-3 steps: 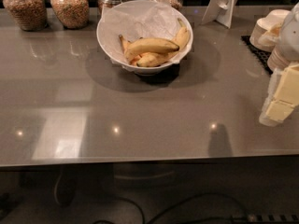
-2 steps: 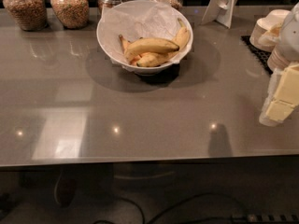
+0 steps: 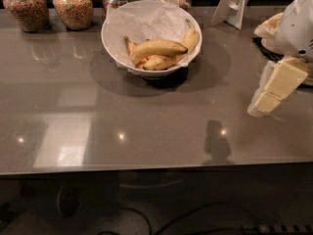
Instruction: Pick banana from white bowl
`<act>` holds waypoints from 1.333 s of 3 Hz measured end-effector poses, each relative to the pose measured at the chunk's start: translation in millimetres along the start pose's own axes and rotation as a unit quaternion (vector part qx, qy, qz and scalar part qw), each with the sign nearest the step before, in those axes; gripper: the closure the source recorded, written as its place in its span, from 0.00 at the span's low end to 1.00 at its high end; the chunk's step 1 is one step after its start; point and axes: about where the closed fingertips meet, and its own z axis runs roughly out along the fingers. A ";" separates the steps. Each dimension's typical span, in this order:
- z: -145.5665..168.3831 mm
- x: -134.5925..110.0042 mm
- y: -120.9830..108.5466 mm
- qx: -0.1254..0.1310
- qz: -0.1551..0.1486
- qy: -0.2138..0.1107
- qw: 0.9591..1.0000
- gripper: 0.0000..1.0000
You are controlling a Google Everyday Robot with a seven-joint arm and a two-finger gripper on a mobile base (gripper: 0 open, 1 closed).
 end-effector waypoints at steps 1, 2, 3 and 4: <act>13.4 -32.9 -27.1 0.026 0.009 -0.068 0.997 0.00; 26.5 -64.0 -62.0 0.046 0.025 -0.131 0.990 0.00; 44.2 -104.5 -107.1 0.050 0.030 -0.186 0.981 0.00; 44.2 -104.6 -107.1 0.050 0.030 -0.186 0.981 0.00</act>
Offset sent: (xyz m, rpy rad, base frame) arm 0.1308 0.0706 0.0316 0.3962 -0.2210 -0.0137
